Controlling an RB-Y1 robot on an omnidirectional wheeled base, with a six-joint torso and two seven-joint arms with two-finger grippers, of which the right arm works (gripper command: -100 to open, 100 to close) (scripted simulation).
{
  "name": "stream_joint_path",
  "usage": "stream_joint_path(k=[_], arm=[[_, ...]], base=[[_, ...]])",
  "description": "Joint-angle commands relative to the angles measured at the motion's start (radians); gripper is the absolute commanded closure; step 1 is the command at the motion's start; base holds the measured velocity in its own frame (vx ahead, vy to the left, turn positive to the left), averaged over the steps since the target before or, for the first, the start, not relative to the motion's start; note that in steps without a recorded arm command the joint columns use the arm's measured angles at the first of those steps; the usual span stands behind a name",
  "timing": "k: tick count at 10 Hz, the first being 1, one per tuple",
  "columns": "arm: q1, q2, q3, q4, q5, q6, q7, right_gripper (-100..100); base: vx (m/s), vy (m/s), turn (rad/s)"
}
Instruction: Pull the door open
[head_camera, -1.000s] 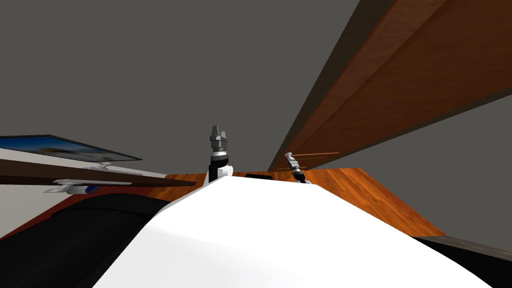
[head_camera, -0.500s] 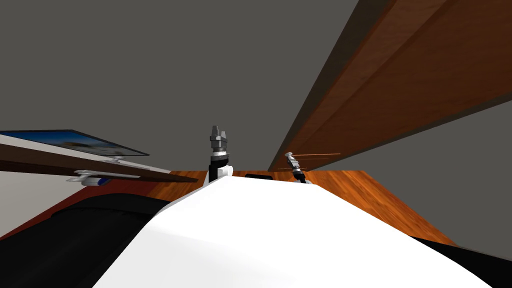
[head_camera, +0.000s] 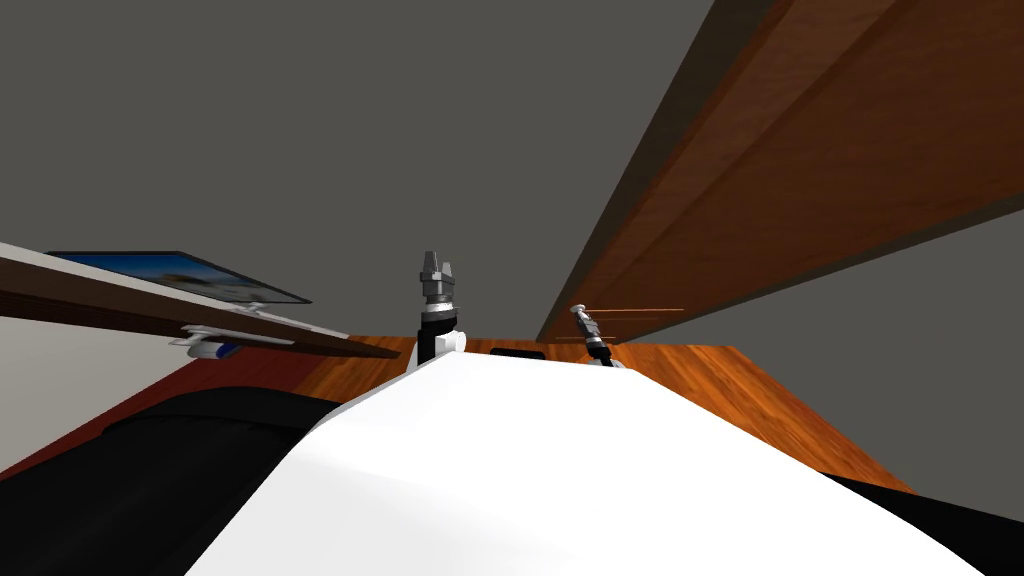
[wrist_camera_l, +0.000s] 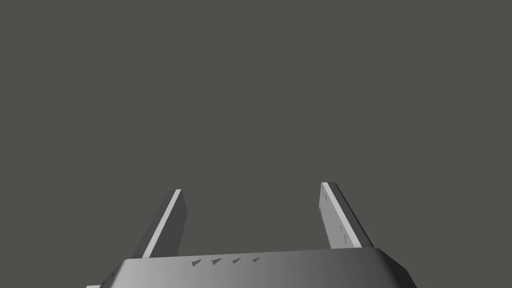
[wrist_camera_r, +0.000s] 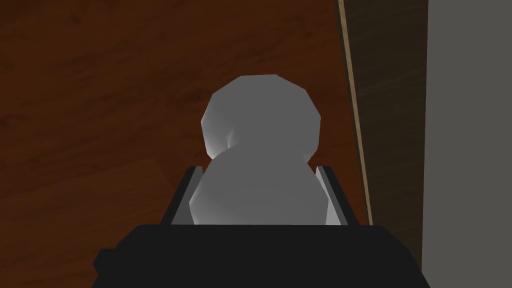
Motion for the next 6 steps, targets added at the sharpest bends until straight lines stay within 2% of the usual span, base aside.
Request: stream_joint_path(k=[1,2,6], arm=[[0.0,0.008,0.012,0.001,-0.015,0.002,-0.05,100],[0.0,0.008,0.012,0.001,-0.015,0.002,-0.061,100],[-0.002,0.009,0.023,-0.001,-0.054,0.008,-0.175,100]], base=[[-0.048,-0.025,0.086],[-0.033,-0.02,0.024],[-0.041,-0.021,0.065]])
